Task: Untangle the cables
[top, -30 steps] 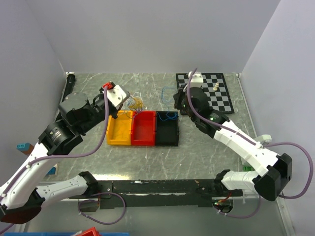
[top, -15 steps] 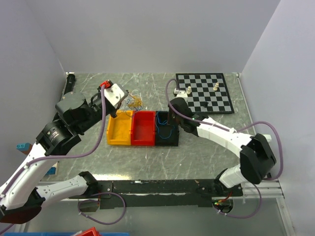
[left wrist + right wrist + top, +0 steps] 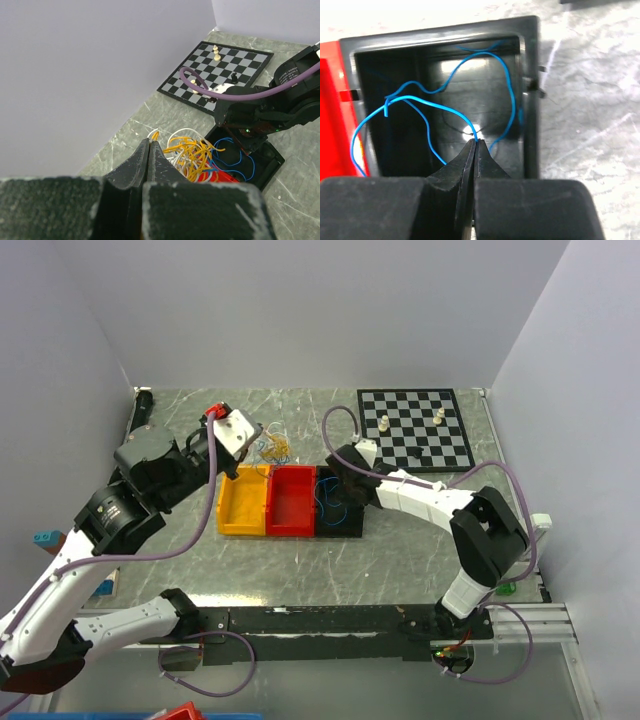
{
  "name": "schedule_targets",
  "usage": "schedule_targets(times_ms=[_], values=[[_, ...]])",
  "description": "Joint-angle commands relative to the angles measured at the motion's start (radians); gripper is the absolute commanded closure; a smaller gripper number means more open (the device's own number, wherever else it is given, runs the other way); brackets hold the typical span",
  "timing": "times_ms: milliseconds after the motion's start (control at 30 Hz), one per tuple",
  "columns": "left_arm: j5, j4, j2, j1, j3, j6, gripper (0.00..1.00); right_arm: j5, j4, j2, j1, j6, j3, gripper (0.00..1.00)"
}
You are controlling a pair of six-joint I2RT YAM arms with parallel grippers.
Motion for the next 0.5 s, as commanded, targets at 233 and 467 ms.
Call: schedule_targets(times_ms=[233,467], values=[[0.036,0.028,0.019,0.001,0.051,-0.016,0.99,0.02,0.031,-0.115,0.014,-0.002,0.006,0.46],[0.045,0.034,0.021,0.001,0.043,-0.031,0.99,-0.032,0.114,-0.228,0.018,-0.025,-0.054,0.41]])
